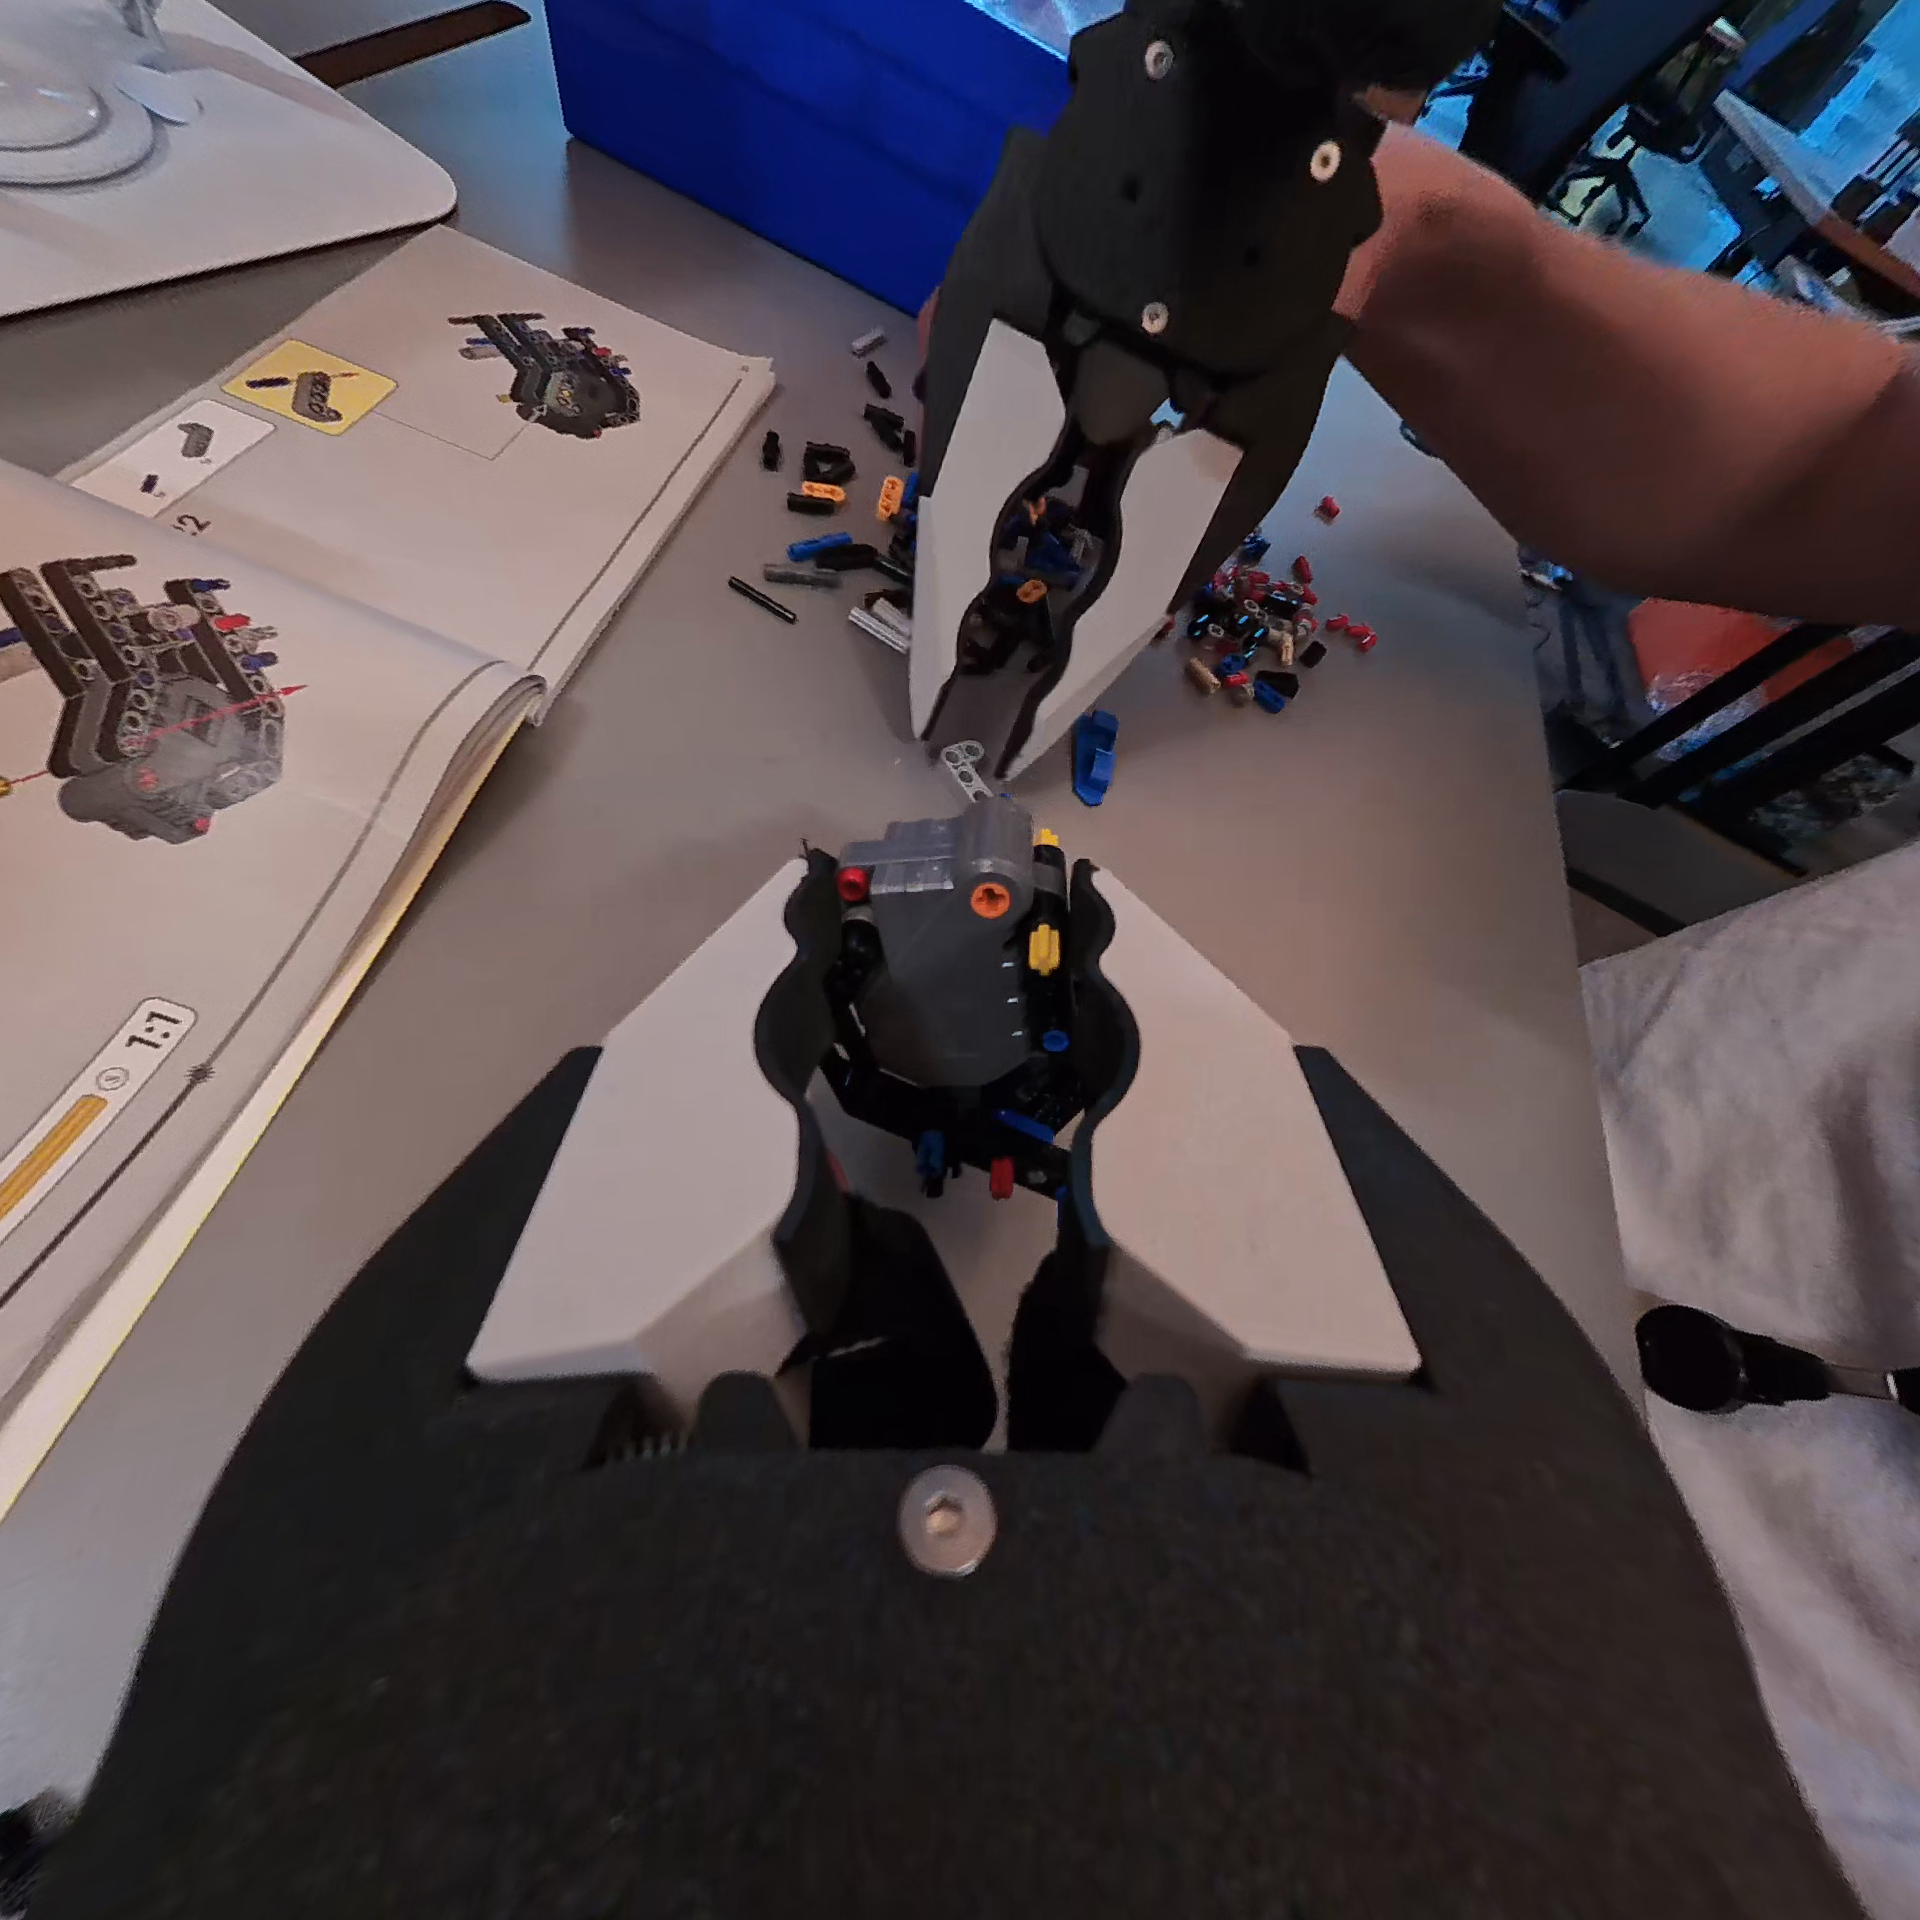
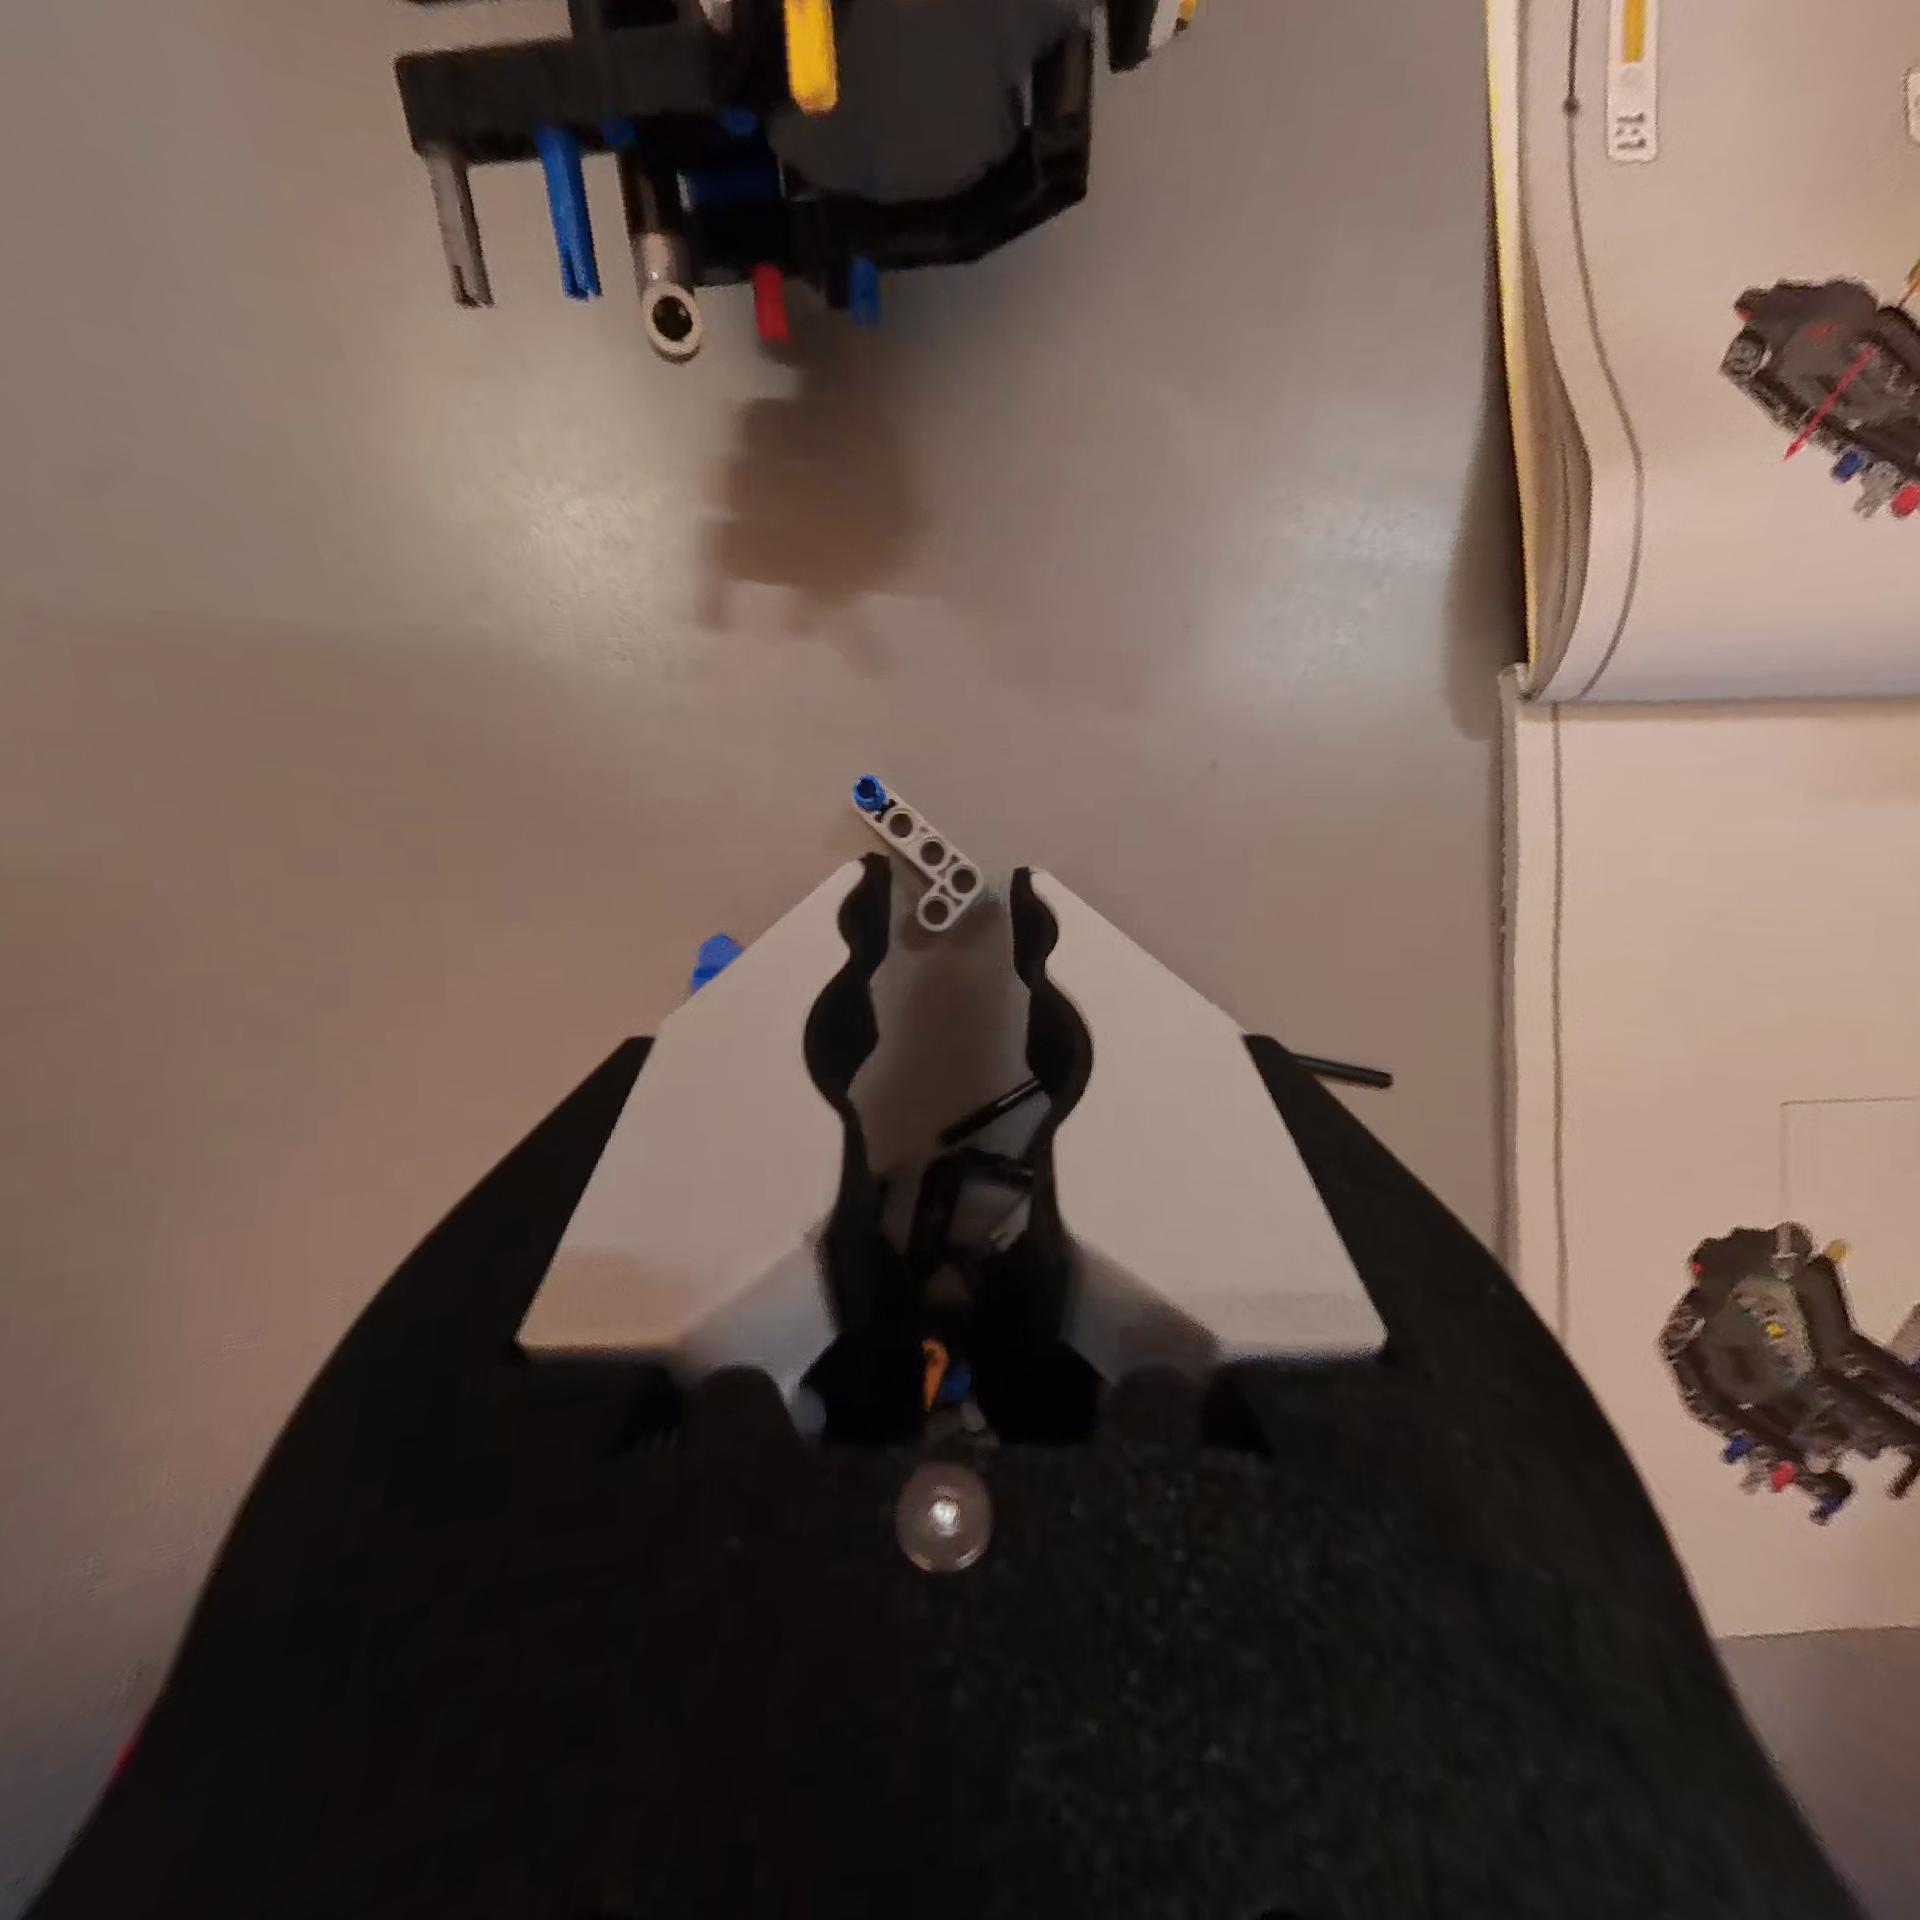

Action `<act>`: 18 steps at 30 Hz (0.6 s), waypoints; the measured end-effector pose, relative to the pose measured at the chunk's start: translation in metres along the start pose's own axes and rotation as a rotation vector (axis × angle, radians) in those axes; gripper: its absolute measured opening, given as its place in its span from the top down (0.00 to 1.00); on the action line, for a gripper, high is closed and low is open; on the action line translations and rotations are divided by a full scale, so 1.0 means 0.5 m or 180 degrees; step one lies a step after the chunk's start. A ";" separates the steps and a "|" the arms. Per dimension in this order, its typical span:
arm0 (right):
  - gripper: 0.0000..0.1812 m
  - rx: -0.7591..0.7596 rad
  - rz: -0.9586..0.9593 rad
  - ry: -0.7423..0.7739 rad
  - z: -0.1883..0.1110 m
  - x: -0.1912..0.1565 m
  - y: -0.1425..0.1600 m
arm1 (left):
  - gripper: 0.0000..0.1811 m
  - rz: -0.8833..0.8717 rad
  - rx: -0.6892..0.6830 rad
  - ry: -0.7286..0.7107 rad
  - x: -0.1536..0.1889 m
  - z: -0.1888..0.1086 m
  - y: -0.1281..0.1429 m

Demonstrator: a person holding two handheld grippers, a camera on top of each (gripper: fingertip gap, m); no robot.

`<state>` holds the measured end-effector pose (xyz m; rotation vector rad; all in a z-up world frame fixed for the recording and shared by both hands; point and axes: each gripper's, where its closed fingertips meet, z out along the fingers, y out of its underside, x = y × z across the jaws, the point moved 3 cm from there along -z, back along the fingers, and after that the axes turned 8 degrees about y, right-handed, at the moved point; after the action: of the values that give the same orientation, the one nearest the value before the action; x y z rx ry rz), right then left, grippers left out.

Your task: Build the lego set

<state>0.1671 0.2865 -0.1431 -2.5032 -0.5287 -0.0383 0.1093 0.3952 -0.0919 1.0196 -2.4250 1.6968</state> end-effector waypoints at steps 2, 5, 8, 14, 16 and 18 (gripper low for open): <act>0.88 -0.0057 -0.0080 -0.0030 0.004 0.002 0.007 | 0.77 -0.0046 0.0030 0.0045 0.000 0.000 -0.001; 0.91 -0.0056 0.0020 -0.0069 0.009 0.004 0.014 | 0.77 -0.0115 0.0077 0.0100 0.001 -0.001 -0.003; 0.96 0.0042 0.0040 0.0062 0.011 0.004 0.006 | 0.77 -0.0149 0.0124 0.0138 0.004 0.001 -0.005; 0.96 0.0035 -0.0037 0.0352 -0.025 -0.017 -0.097 | 0.77 -0.0213 0.0152 0.0135 0.008 0.015 -0.003; 0.96 -0.0206 -0.0094 0.0337 -0.037 -0.012 -0.120 | 0.77 -0.0339 0.0173 0.0209 0.007 0.020 0.000; 0.96 -0.0422 -0.0137 0.0387 -0.042 -0.006 -0.140 | 0.77 -0.0493 0.0225 0.0279 0.005 0.023 0.001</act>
<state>0.1397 0.3269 -0.0888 -2.5973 -0.5453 -0.2481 0.1109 0.3844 -0.0961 1.0850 -2.1862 1.7473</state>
